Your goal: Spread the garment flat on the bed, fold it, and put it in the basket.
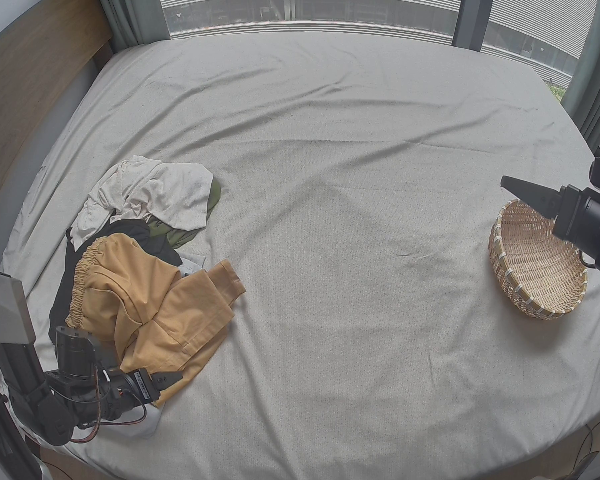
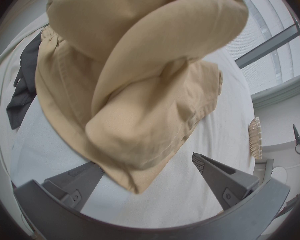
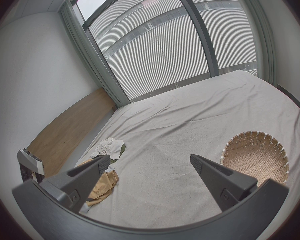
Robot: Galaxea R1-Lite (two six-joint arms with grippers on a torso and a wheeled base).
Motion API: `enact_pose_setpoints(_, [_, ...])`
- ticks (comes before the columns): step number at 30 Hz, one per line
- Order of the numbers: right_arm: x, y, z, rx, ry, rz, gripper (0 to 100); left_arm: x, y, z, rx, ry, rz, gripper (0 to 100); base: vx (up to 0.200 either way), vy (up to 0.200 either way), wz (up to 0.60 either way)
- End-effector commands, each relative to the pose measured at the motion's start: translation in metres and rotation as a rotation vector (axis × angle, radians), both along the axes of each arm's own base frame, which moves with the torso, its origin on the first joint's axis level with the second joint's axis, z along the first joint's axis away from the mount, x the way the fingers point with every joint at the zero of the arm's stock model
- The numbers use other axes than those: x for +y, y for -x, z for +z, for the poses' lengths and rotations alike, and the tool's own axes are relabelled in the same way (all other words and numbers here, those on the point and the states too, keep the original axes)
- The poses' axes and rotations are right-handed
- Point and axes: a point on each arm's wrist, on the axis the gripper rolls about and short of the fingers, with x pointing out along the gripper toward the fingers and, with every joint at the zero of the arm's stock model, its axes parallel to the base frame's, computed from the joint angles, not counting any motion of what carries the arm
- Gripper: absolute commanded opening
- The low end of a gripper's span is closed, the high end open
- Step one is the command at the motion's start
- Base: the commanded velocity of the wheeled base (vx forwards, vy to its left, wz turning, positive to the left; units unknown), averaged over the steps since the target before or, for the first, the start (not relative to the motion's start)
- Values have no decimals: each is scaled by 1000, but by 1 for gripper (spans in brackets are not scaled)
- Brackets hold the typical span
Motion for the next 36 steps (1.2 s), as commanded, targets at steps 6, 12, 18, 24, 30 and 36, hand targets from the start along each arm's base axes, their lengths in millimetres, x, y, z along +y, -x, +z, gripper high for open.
enact_pose_setpoints(6, [0,2,-3,6,1,4,100,-2,-6,-6,-12,22,14,100,0,0,0])
enact_pose_setpoints(12, [0,3,-5,15,1,5,100,-3,-7,-9,-7,23,11,0,0,0,0])
enact_pose_setpoints(18, [0,3,-7,7,-1,5,100,-14,-5,-7,-18,36,-30,0,0,0,0])
enact_pose_setpoints(24, [-1,5,-12,5,0,4,100,-39,1,-4,-47,82,-87,0,0,0,0])
enact_pose_setpoints(30, [-1,5,-13,7,-1,4,100,-58,3,1,-87,96,-133,0,0,0,0])
enact_pose_setpoints(36, [1,4,-14,13,1,8,100,-83,10,0,-97,109,-175,0,0,0,0])
